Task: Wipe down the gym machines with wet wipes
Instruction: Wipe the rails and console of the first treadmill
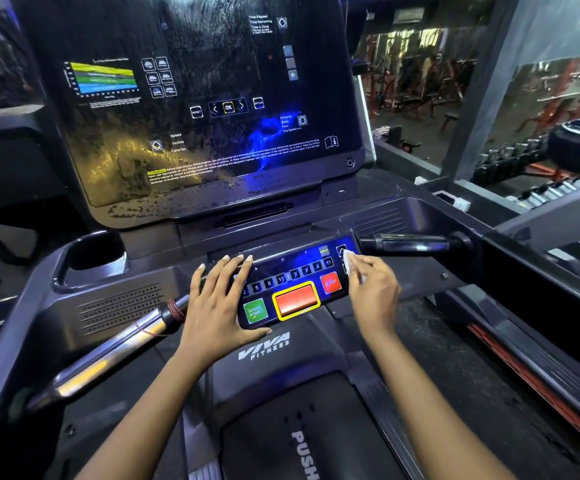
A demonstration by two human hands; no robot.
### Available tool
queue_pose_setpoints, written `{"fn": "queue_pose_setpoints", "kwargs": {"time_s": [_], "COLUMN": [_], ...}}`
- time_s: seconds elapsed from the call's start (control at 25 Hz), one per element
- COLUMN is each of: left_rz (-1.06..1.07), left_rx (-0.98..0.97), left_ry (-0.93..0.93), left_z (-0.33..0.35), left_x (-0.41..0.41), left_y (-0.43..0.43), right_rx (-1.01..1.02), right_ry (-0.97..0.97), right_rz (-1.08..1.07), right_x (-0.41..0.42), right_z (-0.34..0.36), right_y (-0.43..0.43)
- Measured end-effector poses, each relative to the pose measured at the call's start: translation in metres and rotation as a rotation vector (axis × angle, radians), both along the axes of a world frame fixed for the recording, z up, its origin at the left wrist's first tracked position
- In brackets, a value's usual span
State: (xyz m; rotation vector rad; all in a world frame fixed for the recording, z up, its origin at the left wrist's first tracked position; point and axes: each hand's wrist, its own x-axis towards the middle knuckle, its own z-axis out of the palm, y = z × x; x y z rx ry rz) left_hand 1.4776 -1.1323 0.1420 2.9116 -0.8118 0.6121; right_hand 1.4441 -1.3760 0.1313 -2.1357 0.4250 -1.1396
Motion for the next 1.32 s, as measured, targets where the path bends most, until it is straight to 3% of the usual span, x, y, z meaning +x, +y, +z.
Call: {"fn": "queue_pose_setpoints", "kwargs": {"time_s": [0.36, 0.52, 0.64, 0.88, 1.04, 1.24, 1.32], "left_rz": [0.000, -0.004, -0.006, -0.017, -0.023, -0.009, -0.010], "left_rx": [-0.001, -0.005, -0.004, -0.028, -0.071, -0.012, -0.024], "left_ry": [-0.021, -0.023, -0.033, -0.070, -0.074, -0.057, -0.054], "left_z": [0.000, 0.000, -0.001, -0.003, -0.003, -0.003, -0.003], "left_x": [0.000, 0.000, 0.000, 0.002, 0.001, 0.002, 0.002], "left_y": [-0.001, -0.001, -0.001, -0.002, -0.003, 0.000, -0.001], "right_rx": [-0.221, -0.018, -0.122, -0.319, -0.429, -0.171, -0.249], "right_ry": [0.024, -0.030, 0.000, -0.003, 0.005, -0.004, 0.006], "right_rz": [0.160, -0.017, -0.027, 0.131, 0.368, 0.102, 0.116], "right_x": [-0.008, 0.011, 0.022, 0.015, 0.000, 0.022, 0.023], "right_z": [-0.006, 0.012, 0.014, 0.012, 0.002, 0.023, 0.020], "right_y": [0.047, -0.002, 0.012, 0.081, 0.100, 0.042, 0.058]}}
